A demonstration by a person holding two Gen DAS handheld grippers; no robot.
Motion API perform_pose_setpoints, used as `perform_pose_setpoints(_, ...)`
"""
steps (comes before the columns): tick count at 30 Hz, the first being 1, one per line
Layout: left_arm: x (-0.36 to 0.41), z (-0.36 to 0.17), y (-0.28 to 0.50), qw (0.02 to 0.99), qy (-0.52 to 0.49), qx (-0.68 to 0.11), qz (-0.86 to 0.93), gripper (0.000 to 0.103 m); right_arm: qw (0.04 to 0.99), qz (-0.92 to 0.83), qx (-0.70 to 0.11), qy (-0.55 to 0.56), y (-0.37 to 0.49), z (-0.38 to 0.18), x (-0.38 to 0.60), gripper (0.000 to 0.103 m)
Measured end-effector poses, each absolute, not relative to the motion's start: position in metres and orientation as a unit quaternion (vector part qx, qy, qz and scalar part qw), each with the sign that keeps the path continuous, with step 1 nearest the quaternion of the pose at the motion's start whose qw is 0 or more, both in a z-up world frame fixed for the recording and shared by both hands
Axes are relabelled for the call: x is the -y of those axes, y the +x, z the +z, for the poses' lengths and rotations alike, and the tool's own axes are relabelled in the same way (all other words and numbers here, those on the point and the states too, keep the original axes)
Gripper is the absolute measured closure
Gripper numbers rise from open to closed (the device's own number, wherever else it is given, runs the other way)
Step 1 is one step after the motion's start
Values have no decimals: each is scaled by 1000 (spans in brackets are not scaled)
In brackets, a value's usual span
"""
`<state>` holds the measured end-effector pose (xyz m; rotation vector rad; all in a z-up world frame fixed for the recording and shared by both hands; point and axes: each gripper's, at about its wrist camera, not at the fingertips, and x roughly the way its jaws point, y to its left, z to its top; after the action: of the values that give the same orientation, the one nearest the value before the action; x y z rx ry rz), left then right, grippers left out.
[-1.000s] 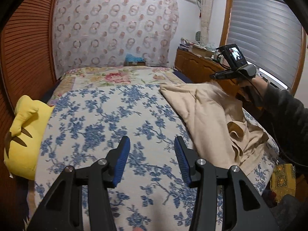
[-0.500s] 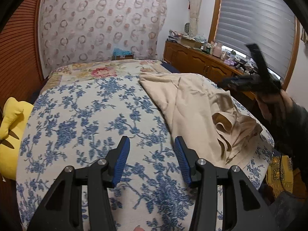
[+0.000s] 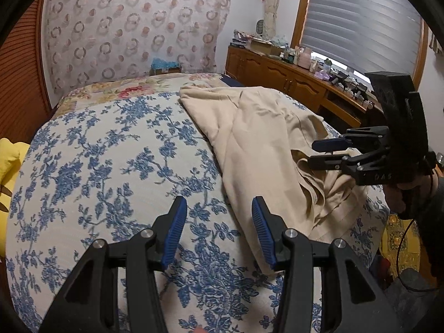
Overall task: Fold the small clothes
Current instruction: 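Move both grippers to the folded shirt edge and close them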
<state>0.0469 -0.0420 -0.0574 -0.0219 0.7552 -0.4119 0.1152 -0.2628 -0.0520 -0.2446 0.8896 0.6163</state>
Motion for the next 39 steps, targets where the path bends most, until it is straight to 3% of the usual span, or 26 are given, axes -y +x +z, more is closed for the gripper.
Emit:
perform_pose_setpoints(2, 45, -60, 47, 907, -10, -371, -202, 56, 846, 288, -429, -129, 115, -59, 261, 58)
perform_pose_setpoints(5, 48, -64, 48, 902, -12, -379, -206, 56, 845, 280, -429, -151, 111, -66, 267, 97)
perform_pose_setpoints(9, 51, -62, 45, 901, -18, -379, -211, 56, 856, 284, -407, -142, 96, -53, 290, 99)
perform_pose_setpoints(17, 64, -59, 42, 897, -13, -381, -224, 56, 879, 247, -386, -130, 59, -21, 356, 99)
perform_pose_setpoints(25, 79, -62, 43, 890, -1, -392, -234, 56, 881, 195, -407, -139, 42, -39, 383, 99)
perform_pose_setpoints(30, 84, -64, 42, 887, 3, -396, -237, 56, 890, 188, -397, -120, 36, -29, 396, 71)
perform_pose_setpoints(32, 86, -65, 41, 887, 5, -397, -237, 56, 893, 188, -394, -113, 35, -25, 399, 65)
perform_pose_setpoints(39, 91, -68, 39, 881, 9, -406, -243, 56, 897, 202, -383, -92, 39, -23, 398, 63)
